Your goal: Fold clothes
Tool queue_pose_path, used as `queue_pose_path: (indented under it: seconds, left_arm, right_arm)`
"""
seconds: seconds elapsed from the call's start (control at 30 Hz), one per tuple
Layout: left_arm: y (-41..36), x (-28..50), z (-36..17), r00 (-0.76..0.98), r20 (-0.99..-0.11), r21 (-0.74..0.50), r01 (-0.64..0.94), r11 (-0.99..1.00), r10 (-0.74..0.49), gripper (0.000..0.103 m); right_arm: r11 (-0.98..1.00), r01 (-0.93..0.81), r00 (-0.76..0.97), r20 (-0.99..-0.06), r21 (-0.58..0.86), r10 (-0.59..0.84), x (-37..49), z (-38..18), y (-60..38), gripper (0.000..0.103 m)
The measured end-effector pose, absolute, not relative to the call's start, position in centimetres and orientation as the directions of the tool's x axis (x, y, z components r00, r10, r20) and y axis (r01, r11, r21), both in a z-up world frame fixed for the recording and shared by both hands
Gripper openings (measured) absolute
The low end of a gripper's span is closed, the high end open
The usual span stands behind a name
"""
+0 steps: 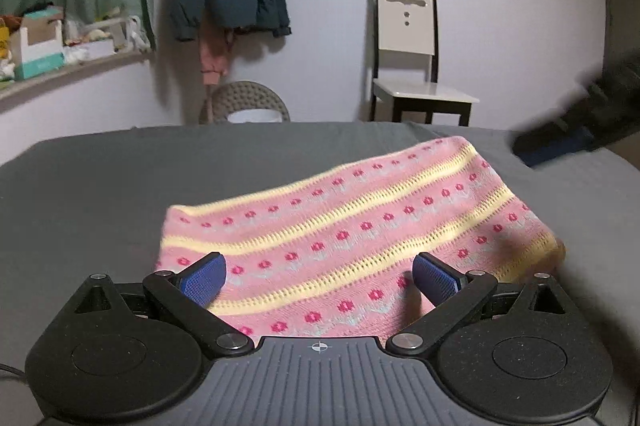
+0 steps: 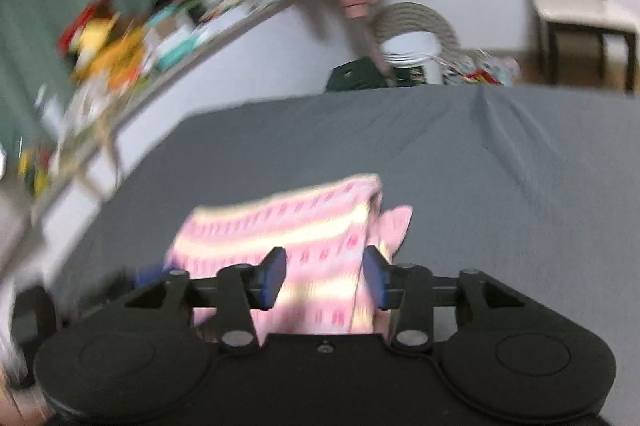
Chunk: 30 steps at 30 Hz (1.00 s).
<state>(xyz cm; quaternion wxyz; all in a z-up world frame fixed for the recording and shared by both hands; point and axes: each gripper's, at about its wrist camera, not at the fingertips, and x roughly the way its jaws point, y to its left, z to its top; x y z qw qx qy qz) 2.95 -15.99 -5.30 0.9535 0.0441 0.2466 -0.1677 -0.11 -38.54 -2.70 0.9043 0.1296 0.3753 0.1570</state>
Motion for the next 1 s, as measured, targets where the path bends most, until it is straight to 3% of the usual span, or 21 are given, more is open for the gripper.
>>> queue_pose_path:
  seconds: [0.2, 0.33, 0.37, 0.43, 0.47, 0.5, 0.6, 0.8, 0.83, 1.0]
  left_arm:
    - [-15.5, 2.3, -5.3, 0.831, -0.47, -0.009, 0.334, 0.943, -0.298, 0.1]
    - [-15.4, 2.0, -5.4, 0.829, -0.483, 0.019, 0.332, 0.943, -0.282, 0.1]
    - [-15.3, 1.8, -5.3, 0.831, -0.481, 0.022, 0.331, 0.943, -0.281, 0.1]
    - [-15.2, 1.5, -5.2, 0.835, -0.476, 0.028, 0.33, 0.944, -0.277, 0.1]
    - [-15.2, 1.3, -5.1, 0.837, -0.474, 0.038, 0.331, 0.943, -0.275, 0.1]
    - [-15.2, 1.3, -5.1, 0.837, -0.473, 0.05, 0.336, 0.941, -0.274, 0.1]
    - [-15.4, 1.0, -5.1, 0.839, -0.468, 0.076, 0.349, 0.934, -0.275, 0.1]
    - [-15.8, 0.4, -5.5, 0.822, -0.475, 0.077, 0.395, 0.915, -0.315, 0.1]
    - [-16.0, 0.3, -5.6, 0.819, -0.478, 0.084, 0.402, 0.912, -0.317, 0.1]
    - [-16.5, 0.0, -6.0, 0.816, -0.493, 0.134, 0.415, 0.9, -0.303, 0.1]
  right_arm:
    - [0.939, -0.234, 0.535, -0.772, 0.254, 0.342, -2.3, -6.4, -35.9, 0.034]
    - [0.95, -0.25, 0.556, -0.776, 0.187, 0.299, -2.5, -6.8, -35.4, 0.015]
    - [0.949, -0.263, 0.568, -0.767, 0.174, 0.298, -2.8, -6.5, -35.4, 0.015]
    - [0.956, -0.27, 0.575, -0.777, 0.117, 0.257, -3.2, -6.0, -35.0, 0.019]
    - [0.961, -0.265, 0.576, -0.786, 0.079, 0.224, -3.3, -6.0, -34.7, 0.033]
    - [0.965, -0.259, 0.577, -0.794, 0.042, 0.19, -3.5, -5.9, -34.4, 0.04]
    - [0.962, -0.271, 0.618, -0.763, 0.021, 0.191, -4.3, -4.9, -34.4, 0.043]
    - [0.95, -0.276, 0.617, -0.732, 0.143, 0.289, -3.5, -4.8, -35.1, 0.023]
    - [0.95, -0.273, 0.612, -0.735, 0.151, 0.293, -3.3, -5.0, -35.2, 0.015]
    - [0.949, -0.265, 0.633, -0.711, 0.173, 0.307, -3.5, -4.5, -35.9, 0.008]
